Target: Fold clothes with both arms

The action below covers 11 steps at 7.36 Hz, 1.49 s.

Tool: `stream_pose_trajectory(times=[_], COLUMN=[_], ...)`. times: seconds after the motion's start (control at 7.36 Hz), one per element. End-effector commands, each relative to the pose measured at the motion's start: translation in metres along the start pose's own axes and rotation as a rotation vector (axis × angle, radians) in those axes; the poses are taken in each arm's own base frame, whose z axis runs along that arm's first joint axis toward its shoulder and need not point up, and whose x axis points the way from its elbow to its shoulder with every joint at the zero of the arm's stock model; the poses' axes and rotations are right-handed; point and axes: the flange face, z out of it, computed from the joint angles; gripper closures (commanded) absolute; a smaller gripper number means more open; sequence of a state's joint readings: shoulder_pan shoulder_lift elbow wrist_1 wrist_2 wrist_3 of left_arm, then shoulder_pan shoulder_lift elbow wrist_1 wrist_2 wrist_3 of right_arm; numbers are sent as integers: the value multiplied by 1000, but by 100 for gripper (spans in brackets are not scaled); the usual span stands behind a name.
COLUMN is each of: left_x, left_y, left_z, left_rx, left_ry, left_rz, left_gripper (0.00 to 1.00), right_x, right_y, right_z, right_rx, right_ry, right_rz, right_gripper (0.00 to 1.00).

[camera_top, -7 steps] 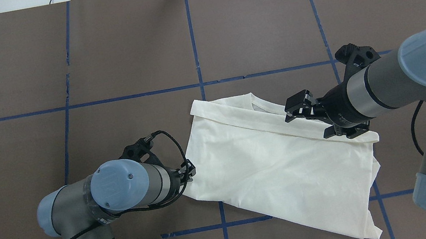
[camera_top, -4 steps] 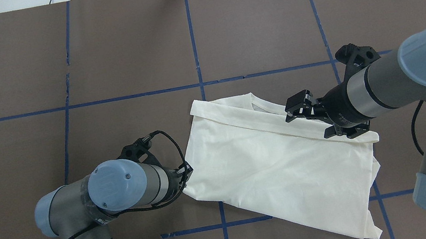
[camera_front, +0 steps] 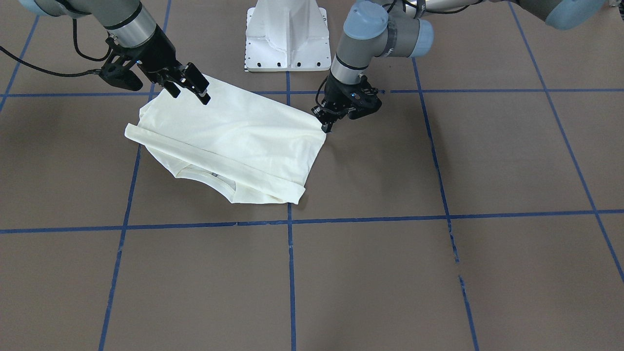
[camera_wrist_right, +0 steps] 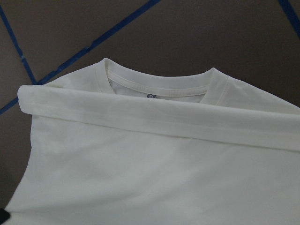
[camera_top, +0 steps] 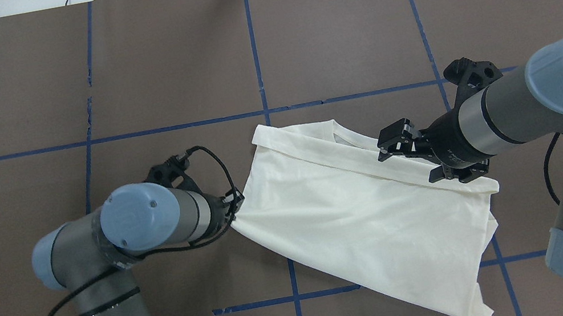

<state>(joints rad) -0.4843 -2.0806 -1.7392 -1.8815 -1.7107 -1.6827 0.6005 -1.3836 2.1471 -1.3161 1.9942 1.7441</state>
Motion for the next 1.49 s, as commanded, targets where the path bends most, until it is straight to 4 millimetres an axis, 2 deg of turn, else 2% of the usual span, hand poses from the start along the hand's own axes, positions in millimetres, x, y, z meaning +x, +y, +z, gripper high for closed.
stream_pose_trajectory(times=[0.0, 0.27, 0.41, 0.54, 0.68, 0.82, 1.09, 1.22, 1.36], left_x=[1, 36, 56, 80, 113, 138, 141, 133, 133], left_y=[-93, -163, -195, -219, -222, -224, -230, -235, -243], left_z=[19, 66, 82, 85, 84, 88, 97, 103, 97], left_rx=[110, 182, 248, 277, 287, 294, 333, 348, 356], left_ry=[-6, -5, 0, 1, 41, 82, 105, 86, 89], left_rz=[111, 188, 223, 279, 306, 316, 320, 316, 310], left_gripper=[100, 100, 100, 100, 100, 100, 100, 1, 0], right_x=[0, -1, -1, 0, 0, 1, 3, 6, 8], right_y=[0, 0, 0, -1, -3, -5, -9, -12, -15], right_z=[0, 0, -1, 0, 0, 3, 13, 20, 26], right_rx=[-1, 4, 5, 13, 25, 29, 39, 54, 70], right_ry=[0, -2, -3, -3, -4, 3, 19, 31, 41], right_rz=[-1, -1, 1, 0, -1, 2, 6, 9, 10], right_gripper=[0, 0, 0, 0, 0, 0, 0, 0, 0])
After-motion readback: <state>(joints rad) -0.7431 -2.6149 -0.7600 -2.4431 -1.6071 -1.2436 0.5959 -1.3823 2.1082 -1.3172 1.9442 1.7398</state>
